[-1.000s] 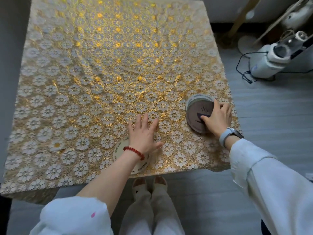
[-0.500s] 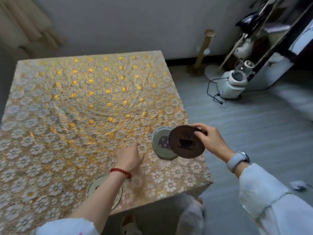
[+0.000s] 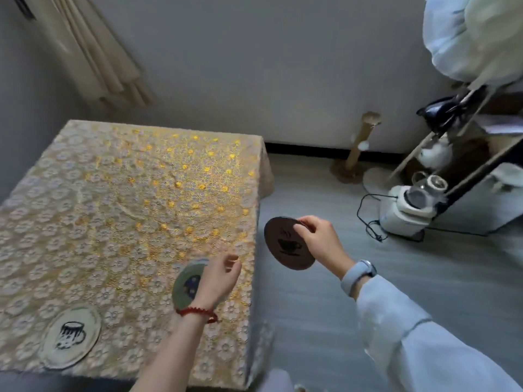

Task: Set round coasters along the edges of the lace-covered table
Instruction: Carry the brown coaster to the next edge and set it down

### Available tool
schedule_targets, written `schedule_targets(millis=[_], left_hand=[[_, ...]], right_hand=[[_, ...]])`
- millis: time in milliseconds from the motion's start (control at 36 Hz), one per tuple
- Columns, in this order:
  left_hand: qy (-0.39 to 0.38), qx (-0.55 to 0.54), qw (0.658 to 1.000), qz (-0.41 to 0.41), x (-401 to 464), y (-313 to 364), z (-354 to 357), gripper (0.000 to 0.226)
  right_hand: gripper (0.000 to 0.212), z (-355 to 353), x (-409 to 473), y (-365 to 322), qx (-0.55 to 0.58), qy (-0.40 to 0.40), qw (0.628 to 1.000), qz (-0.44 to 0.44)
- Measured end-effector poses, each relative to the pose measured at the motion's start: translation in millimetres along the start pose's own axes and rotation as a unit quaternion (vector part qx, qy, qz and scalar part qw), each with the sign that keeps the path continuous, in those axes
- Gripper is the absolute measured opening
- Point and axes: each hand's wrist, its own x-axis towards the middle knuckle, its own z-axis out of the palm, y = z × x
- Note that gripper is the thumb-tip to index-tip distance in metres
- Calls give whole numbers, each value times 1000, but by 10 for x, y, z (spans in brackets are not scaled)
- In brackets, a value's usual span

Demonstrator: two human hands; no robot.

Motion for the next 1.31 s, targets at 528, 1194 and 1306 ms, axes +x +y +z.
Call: schedule_targets(millis=[528,1194,1306], left_hand=[[183,-53,943,-274,1184,-138,380,45],[325,-33,815,-479,1773,-24,1353,102],[333,-23,810,-483,1769,-43,1389,102]], right_hand=[[27,761,2082,-315,-159,-345,917,-121],[29,1971,3160,-33,-260,-606,681,-318],[29,1980,3217,-3,-263,-617,671,-315]])
